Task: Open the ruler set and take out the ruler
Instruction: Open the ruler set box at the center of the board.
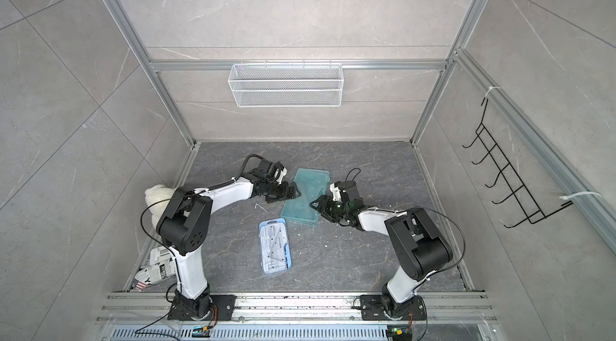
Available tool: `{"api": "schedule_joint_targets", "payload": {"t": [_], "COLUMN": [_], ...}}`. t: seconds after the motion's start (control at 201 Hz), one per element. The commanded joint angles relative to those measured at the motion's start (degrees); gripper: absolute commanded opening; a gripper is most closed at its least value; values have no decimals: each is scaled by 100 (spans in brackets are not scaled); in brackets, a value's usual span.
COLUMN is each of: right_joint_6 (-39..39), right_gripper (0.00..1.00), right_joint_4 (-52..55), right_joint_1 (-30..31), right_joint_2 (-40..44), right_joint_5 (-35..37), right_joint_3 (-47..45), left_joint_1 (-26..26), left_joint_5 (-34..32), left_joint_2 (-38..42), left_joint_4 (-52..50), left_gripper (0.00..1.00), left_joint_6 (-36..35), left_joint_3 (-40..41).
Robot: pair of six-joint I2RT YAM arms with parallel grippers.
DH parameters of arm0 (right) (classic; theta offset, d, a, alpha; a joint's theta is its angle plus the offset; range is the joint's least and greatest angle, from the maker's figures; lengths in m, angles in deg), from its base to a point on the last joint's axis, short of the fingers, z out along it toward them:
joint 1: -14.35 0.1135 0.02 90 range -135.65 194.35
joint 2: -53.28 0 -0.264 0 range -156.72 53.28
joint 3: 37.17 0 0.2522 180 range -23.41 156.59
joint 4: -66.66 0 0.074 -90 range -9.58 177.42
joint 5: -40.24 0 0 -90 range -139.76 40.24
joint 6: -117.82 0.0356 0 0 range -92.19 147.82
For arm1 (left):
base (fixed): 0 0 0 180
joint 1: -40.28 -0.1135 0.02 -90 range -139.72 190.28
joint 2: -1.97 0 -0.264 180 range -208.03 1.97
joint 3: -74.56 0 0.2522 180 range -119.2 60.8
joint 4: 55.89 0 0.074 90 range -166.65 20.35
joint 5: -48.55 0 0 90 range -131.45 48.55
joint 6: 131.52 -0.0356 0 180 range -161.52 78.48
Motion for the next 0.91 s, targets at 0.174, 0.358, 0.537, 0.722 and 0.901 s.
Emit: {"api": "schedule_joint_targets", "payload": {"t": [0.174, 0.358, 0.537, 0.722, 0.901], "right_joint_6": [-60, -261, -558, -663, -801], "right_gripper": [60, 59, 60, 59, 60], "right_joint_4": [289, 742, 1272, 1518, 1893], "right_joint_1": [134, 310, 598, 867, 1156], "right_joint_2": [70, -114, -378, -758, -1064], "right_joint_5": [-83, -2, 247, 365, 506], "right_joint_3": [566, 1177, 1778, 2369, 3031], "left_joint_1": [-227, -348, -531, -816, -1248], "left_joint_5": [-419, -479, -555, -590, -617], "left_joint_2": [1174, 1582, 2187, 2802, 3417], "left_joint_4": [95, 34, -149, -350, -437], "left_gripper": [98, 98, 99, 99, 99], "left_joint_6": [128, 136, 48, -69, -99], "left_joint_3": [120, 180, 224, 327, 658]}}
